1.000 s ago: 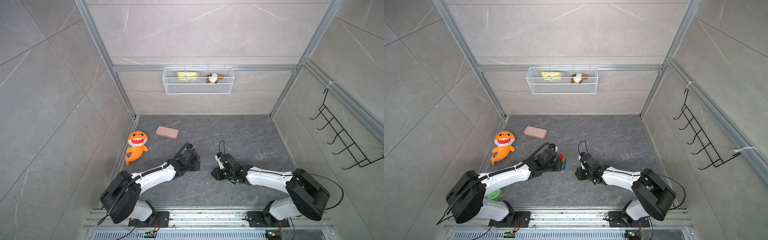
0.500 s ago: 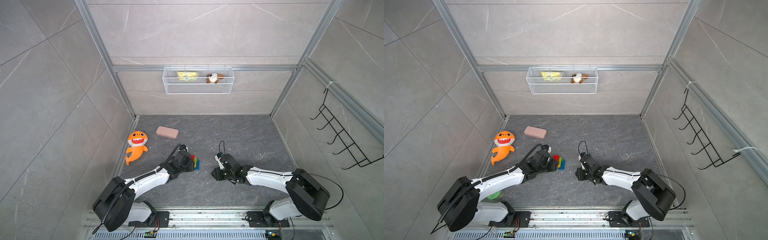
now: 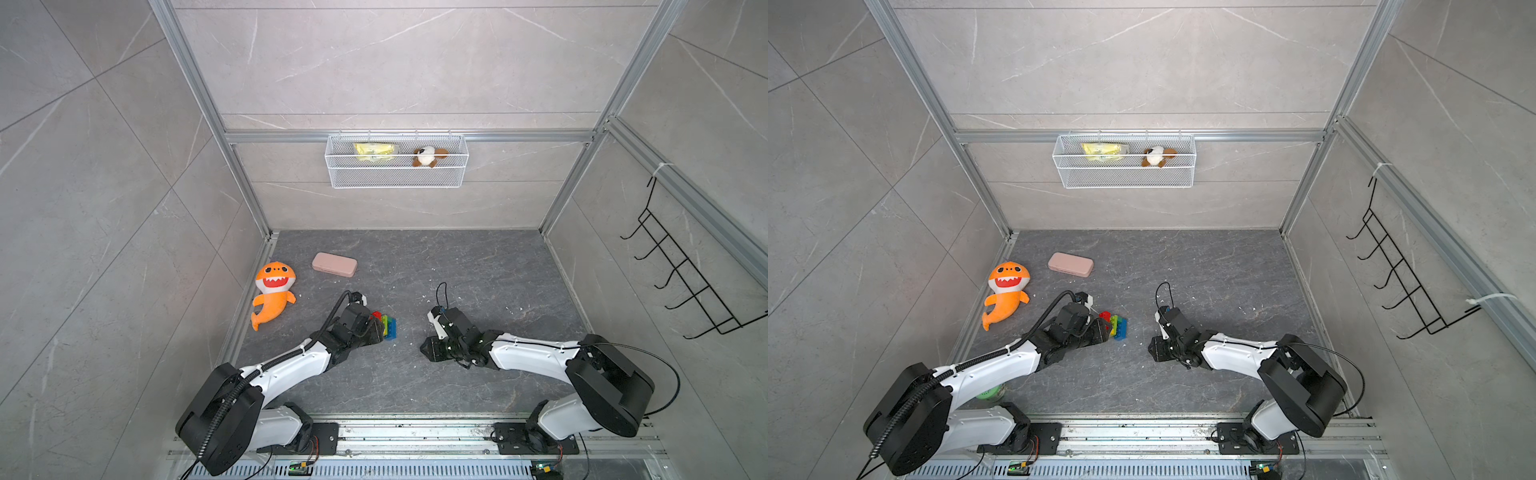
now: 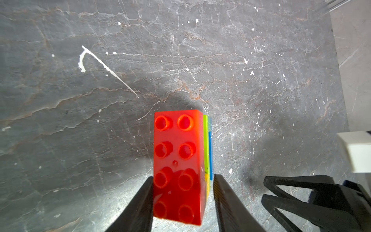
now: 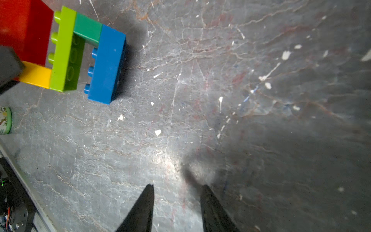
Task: Assemble the number 5 with lego
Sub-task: Pick up the lego brick from the center of the board, then place the lego brick at the center of the board, then adjust the lego brick at the center of the board.
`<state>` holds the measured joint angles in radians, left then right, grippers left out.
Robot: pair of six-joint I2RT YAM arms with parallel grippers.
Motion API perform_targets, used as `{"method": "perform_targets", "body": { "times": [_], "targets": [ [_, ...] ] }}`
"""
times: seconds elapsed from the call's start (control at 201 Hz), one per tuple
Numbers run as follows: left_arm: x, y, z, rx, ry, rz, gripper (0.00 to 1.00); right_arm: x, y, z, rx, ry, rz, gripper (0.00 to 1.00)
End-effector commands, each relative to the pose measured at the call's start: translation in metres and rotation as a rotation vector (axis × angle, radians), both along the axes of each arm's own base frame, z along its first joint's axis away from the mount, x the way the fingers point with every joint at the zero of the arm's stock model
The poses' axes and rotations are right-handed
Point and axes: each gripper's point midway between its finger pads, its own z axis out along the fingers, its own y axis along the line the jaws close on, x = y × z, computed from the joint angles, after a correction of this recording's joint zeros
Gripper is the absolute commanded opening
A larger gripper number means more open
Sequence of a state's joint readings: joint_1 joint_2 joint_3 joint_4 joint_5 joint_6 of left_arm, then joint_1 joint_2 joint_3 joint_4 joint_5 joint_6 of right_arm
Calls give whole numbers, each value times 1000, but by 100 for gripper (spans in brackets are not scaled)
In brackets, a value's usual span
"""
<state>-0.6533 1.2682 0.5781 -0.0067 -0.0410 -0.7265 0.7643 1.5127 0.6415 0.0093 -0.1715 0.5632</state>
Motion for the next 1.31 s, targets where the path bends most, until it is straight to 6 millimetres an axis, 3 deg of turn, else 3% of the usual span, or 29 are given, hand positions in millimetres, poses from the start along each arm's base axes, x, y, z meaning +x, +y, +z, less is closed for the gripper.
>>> {"method": "perform_targets", "body": {
  "times": [0.0,0.517,0.672,1.015,1.309],
  "targets": [
    [4,-2,14,-46,-35,2,54,9,10,11,43,-13,-4,41],
    [-2,8,8,-40,-10,34,55,14,14,16,13,-23,30,41],
    [-21,20,-3,-52,41,65,54,35,30,25,-26,-50,75,41],
    [-60,34,-32,-100,116,108,40,99,85,52,67,-64,145,42],
    [-61,36,-49,-78,134,137,39,126,112,35,136,8,175,40]
  ]
}}
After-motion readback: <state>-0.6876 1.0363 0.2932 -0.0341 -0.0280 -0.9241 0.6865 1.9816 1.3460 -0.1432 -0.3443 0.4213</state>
